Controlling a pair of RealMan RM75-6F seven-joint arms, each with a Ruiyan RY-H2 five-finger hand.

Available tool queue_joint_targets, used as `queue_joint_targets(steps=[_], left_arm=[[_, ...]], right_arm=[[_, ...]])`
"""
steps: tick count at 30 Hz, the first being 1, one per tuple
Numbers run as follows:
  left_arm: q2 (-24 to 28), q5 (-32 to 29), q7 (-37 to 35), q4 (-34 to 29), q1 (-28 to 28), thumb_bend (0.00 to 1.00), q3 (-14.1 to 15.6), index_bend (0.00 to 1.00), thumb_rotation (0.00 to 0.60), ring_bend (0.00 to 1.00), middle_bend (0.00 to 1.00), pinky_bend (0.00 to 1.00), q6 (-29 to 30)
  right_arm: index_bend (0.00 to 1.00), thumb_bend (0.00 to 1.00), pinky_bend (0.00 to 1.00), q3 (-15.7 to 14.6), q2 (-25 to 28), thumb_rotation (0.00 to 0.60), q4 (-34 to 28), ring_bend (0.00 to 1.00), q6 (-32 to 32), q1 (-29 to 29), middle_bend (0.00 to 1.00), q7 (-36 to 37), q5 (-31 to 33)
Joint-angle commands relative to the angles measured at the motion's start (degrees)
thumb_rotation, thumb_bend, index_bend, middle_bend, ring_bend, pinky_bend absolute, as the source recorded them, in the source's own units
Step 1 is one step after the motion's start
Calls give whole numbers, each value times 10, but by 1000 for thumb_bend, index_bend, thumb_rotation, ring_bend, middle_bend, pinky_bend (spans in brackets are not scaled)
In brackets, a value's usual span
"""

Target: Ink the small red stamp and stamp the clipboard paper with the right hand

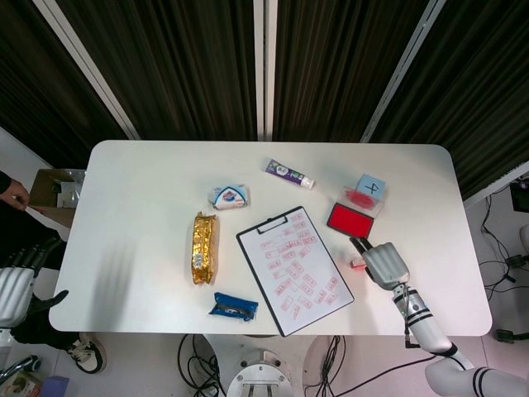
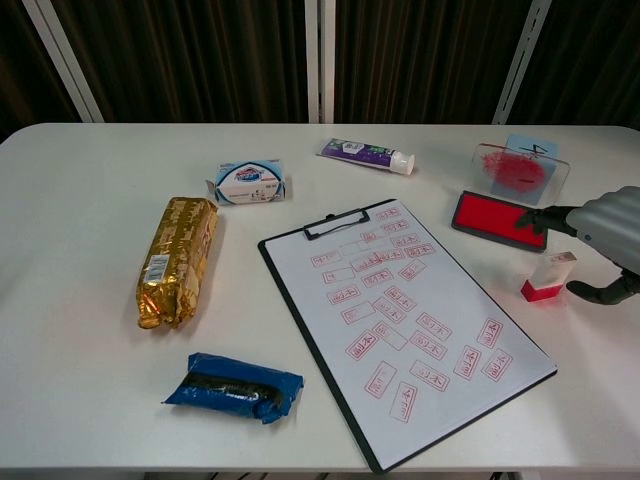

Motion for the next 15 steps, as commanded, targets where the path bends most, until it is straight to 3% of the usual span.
queue_joint_targets(steps=[1, 7, 9, 10, 12, 13, 14, 15], left_arm=[[1, 0, 0, -1, 1, 0, -1, 161, 600, 156, 165, 254, 1], [4, 3, 6, -11, 0, 0, -1, 160, 600, 155, 165, 254, 4], [6, 5, 10, -17, 0, 0, -1, 160, 600, 155, 165, 254, 5], [6, 5, 13, -19, 0, 0, -1, 160, 600, 155, 165, 254, 6], [8, 6, 17, -23, 0, 0, -2, 160, 600, 155, 165, 254, 8], [8, 7, 20, -25, -1, 0, -3, 160, 600, 155, 165, 254, 9], [8, 7, 23, -26, -1, 0, -4, 160, 600, 155, 165, 254, 9], [9, 8, 26, -28, -2, 0, -5, 160, 600, 156, 165, 254, 10]], right_arm=[[96, 238, 1000, -3, 76, 600, -85, 779, 58, -28, 197, -9, -15], [76, 207, 1000, -5, 179, 600, -141, 774, 197, -89, 221, 87, -69], [75, 195, 983, 2, 190, 600, -136, 696, 238, -114, 226, 113, -66], [59, 191, 927, 2, 196, 600, -138, 579, 243, -125, 208, 114, -53], [18, 184, 560, 0, 210, 600, -153, 202, 226, -139, 95, 90, -15], [0, 183, 290, 4, 216, 600, -157, 53, 218, -146, 35, 61, 16], [0, 184, 93, 8, 214, 600, -158, 0, 216, -150, 1, 51, 30], [0, 184, 26, 12, 209, 600, -155, 0, 218, -156, 0, 57, 40]])
